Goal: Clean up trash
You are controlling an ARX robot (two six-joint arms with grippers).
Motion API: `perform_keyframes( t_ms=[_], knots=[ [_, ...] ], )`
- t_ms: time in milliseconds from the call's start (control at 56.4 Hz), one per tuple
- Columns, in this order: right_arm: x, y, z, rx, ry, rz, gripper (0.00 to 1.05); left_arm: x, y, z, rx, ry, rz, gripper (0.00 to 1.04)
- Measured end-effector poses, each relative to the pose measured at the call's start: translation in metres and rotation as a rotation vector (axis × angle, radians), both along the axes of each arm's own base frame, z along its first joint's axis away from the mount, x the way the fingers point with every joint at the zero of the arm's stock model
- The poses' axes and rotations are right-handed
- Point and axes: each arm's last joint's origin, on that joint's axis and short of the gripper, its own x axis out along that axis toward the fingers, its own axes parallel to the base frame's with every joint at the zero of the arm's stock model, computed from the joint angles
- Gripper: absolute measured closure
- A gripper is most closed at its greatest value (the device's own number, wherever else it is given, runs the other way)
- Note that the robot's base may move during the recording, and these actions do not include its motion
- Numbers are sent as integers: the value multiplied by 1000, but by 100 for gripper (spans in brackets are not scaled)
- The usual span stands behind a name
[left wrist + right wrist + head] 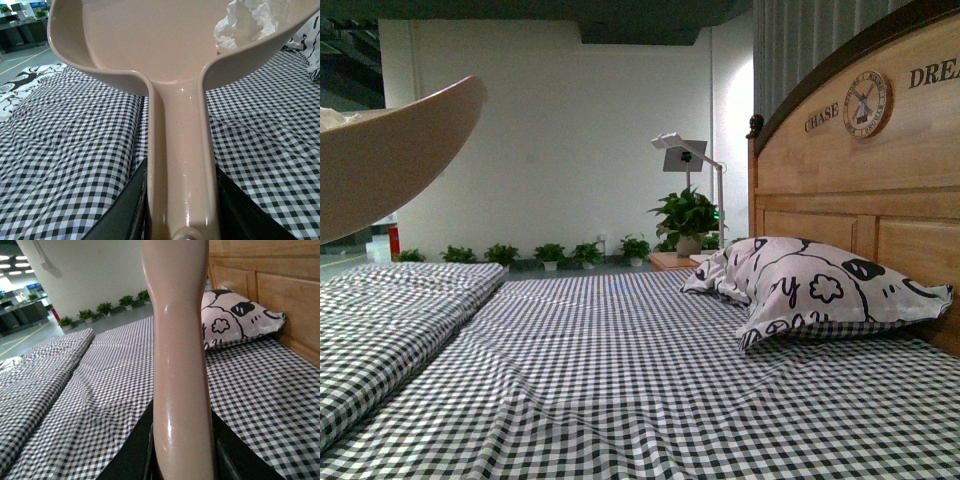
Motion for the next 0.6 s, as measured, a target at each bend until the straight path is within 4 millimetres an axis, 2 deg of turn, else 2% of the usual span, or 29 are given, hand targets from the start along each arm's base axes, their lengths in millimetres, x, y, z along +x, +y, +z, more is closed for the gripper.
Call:
perform_keyframes(
  t_ms=[602],
  knots=[
    [1,-2,-2,-47,15,-12,84,-1,1,-3,-21,11,2,77]
  ],
)
